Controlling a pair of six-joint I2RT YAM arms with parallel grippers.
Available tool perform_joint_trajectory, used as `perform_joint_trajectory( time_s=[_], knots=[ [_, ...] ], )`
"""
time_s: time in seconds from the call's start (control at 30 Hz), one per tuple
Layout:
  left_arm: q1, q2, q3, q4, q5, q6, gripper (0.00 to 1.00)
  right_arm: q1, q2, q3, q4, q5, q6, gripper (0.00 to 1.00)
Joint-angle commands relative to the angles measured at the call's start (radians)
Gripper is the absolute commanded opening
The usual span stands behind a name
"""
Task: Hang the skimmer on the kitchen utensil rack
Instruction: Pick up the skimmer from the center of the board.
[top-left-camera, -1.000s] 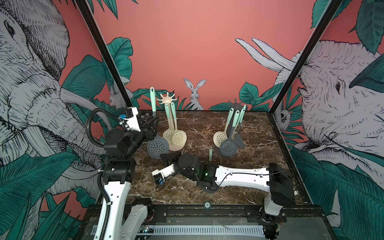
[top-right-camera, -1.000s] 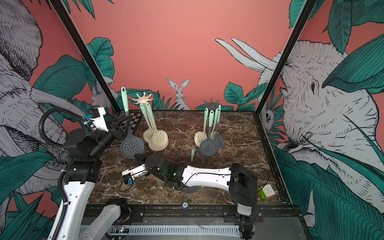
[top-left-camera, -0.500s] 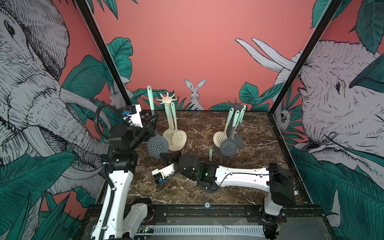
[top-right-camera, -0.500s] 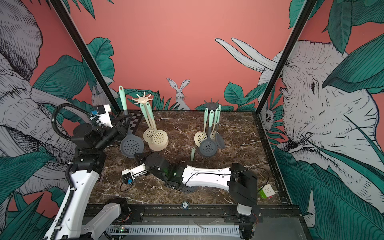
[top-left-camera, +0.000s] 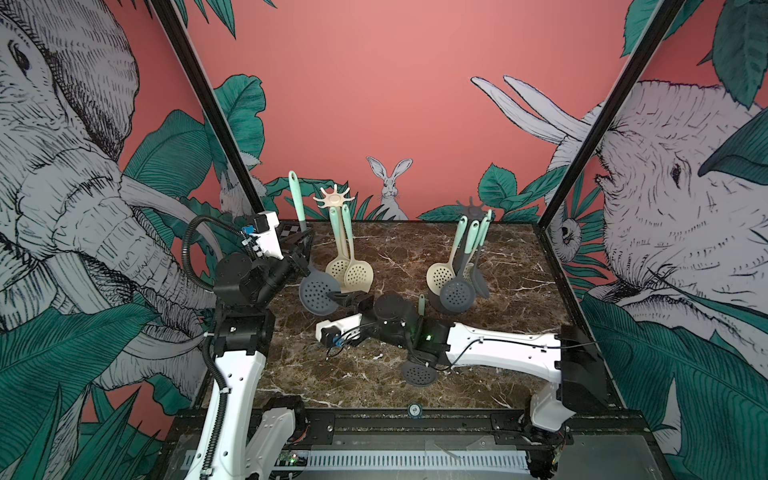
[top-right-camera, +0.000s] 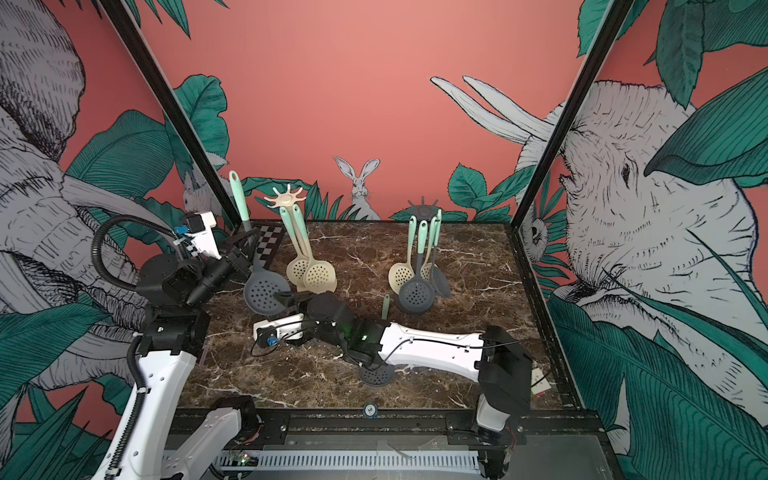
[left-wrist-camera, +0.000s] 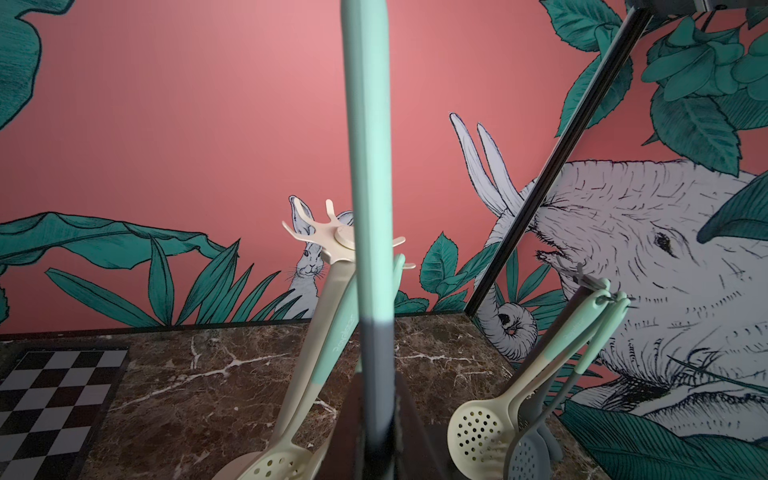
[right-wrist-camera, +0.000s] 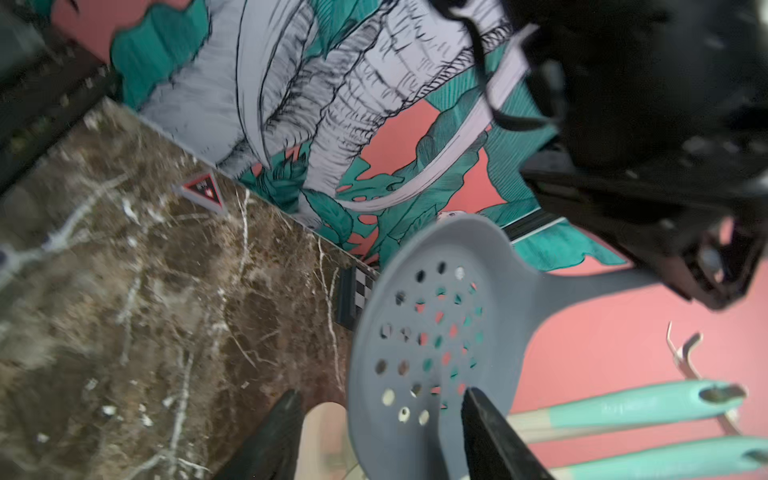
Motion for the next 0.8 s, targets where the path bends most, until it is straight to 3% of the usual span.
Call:
perform_joint_trajectory(
  time_s=[0.0,0.23,0.4,0.53,0.77],
  knots=[
    [-0.004,-0.02,-0.016,0.083,-0.006,-0.022,0.0,-0.046,-0.087,0.026,0.003,-0.207,0.27,0.65],
    [-0.004,-0.008,-0.052,0.212,0.052,-0.083,0.0,-0.236,-0.059,0.121,0.131,-0.547,0.831,0.64],
    [-0.004,0.006,-0.109,0.4,0.161,-0.181,0.0,-0.333,0.094,0.26,0.262,-0.678,1.193,0.51],
    [-0.006,0.005,-0.141,0.495,0.201,-0.231,0.0,-0.351,0.181,0.335,0.304,-0.734,1.302,0.48],
    [-0.005,0.005,-0.168,0.591,0.203,-0.287,0.0,-0.351,0.217,0.364,0.31,-0.765,1.303,0.47]
  ],
)
